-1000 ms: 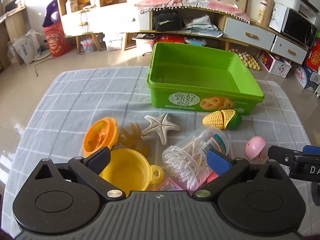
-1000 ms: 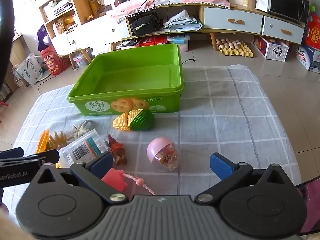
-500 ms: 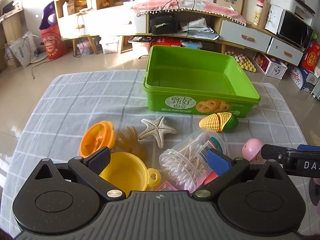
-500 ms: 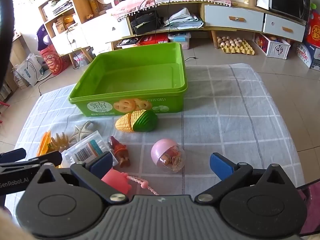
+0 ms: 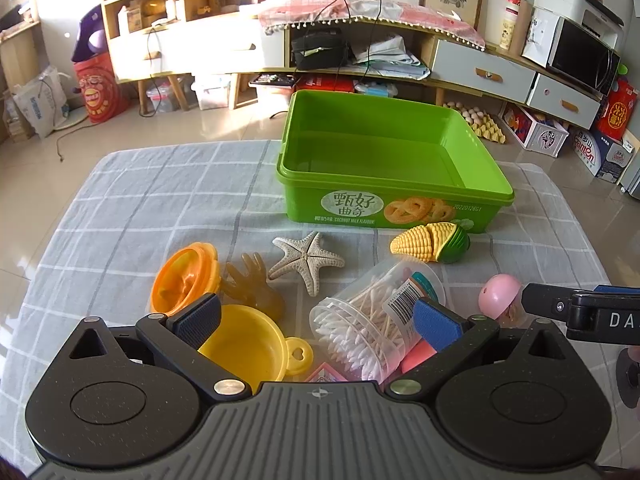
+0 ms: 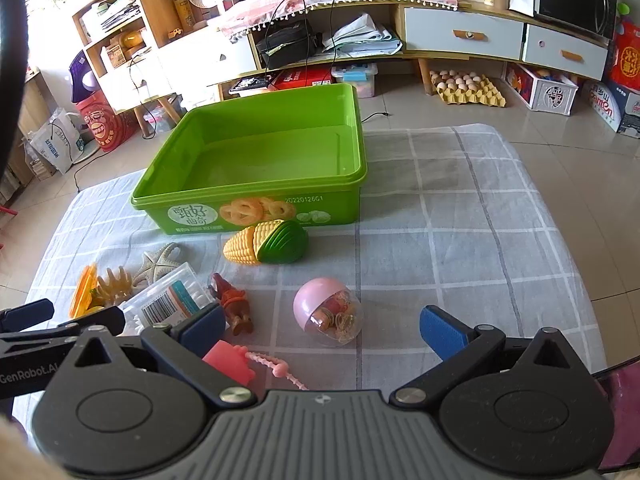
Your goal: Organize rigid objects
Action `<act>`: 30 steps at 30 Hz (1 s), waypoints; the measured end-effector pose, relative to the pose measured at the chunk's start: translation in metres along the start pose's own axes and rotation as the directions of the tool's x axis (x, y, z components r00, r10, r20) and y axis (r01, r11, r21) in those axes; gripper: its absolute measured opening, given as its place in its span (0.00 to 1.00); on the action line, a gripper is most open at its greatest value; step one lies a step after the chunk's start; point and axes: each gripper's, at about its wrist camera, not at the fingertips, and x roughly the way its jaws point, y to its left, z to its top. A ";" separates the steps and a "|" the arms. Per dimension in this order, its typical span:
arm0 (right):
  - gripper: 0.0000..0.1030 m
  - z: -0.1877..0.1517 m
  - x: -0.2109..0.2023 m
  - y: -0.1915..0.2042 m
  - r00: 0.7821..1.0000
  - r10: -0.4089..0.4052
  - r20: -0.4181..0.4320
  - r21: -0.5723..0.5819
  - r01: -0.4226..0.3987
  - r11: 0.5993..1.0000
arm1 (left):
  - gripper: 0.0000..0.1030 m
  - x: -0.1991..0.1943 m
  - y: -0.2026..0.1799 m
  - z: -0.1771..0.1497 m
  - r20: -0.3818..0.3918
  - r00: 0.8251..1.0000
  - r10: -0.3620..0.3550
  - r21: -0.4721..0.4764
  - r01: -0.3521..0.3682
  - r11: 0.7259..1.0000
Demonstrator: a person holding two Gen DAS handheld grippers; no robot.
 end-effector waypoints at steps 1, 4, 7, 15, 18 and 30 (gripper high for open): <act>0.74 0.000 0.000 0.000 1.000 0.001 0.000 0.000 -0.001 1.000 | 0.96 0.001 0.000 0.000 0.000 1.000 0.000 0.001 0.000 1.000; 0.74 0.000 0.001 0.001 1.000 0.002 0.000 0.001 -0.002 1.000 | 0.96 0.001 0.000 -0.001 0.000 1.000 -0.005 -0.001 0.005 1.000; 0.74 0.000 -0.001 0.000 1.000 0.002 -0.001 0.001 -0.002 1.000 | 0.96 0.001 0.000 -0.001 0.003 1.000 -0.014 0.003 0.014 1.000; 0.74 0.006 -0.001 -0.013 1.000 0.025 0.019 0.008 -0.025 1.000 | 0.96 0.012 -0.002 -0.003 -0.007 0.997 -0.073 0.046 0.073 0.996; 0.74 0.007 0.002 -0.020 0.998 0.059 0.016 0.024 -0.059 0.998 | 0.96 0.015 -0.001 -0.005 -0.011 0.994 -0.109 0.063 0.110 0.992; 0.72 -0.003 0.026 -0.033 0.980 0.198 -0.031 -0.035 -0.199 0.979 | 0.92 0.039 0.011 -0.015 0.003 0.952 -0.307 0.145 0.304 0.942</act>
